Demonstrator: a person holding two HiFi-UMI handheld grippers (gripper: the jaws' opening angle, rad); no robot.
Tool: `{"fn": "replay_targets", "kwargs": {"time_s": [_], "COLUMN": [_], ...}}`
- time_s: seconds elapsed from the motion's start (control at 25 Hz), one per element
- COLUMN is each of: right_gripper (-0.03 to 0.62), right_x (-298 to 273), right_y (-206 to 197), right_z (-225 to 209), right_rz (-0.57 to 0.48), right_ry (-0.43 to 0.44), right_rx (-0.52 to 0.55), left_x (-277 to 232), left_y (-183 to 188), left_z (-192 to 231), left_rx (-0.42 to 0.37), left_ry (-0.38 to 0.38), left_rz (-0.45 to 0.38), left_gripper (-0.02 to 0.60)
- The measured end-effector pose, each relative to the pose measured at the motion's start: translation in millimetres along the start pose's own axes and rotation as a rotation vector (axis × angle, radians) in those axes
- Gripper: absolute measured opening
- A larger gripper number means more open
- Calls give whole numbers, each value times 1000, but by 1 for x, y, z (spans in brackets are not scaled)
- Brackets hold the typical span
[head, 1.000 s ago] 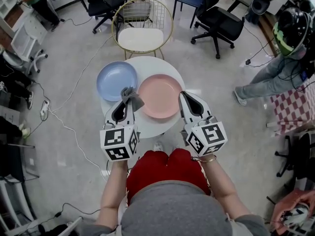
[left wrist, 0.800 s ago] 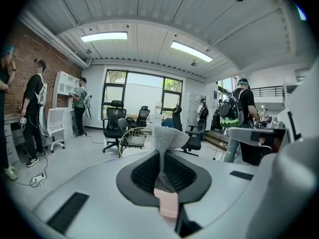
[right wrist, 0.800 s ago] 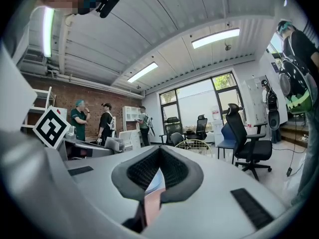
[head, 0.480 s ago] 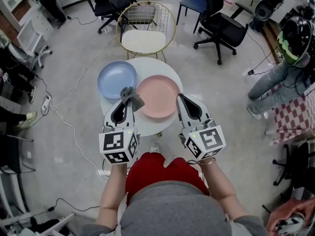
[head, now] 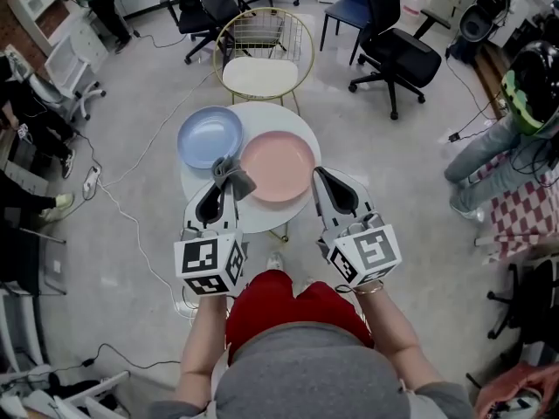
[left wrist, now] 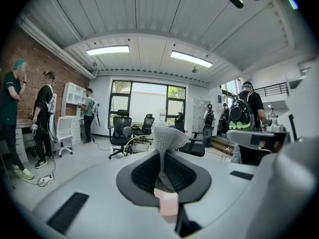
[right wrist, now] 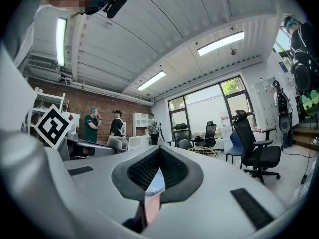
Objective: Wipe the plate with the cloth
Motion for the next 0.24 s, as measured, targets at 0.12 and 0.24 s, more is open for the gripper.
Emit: {"fn": "replay_targets", "kwargs": {"time_s": [0.12, 0.24], "right_gripper": [28, 28], "right_x": [15, 26], "right_y": [4, 7], "right_z": [-1, 2], "right_rz": [-17, -22], "right_ry": [7, 22], "right_rx": [-5, -4], "left_x": [12, 25], "left_y": [2, 3], "left_z": [-12, -20], "left_rx": [-8, -10], "left_ry": [11, 26], "left_rz": [-12, -25], "left_gripper": [34, 34]}}
Point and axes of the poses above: the fingertips, and each gripper's own axes: x backward along the fingers, z to its left, y out of its top, the point moved 6 cm from there along x, backward along the fingers, and after that the axes turned 10 degrees about -y, right-handed, at the moved point
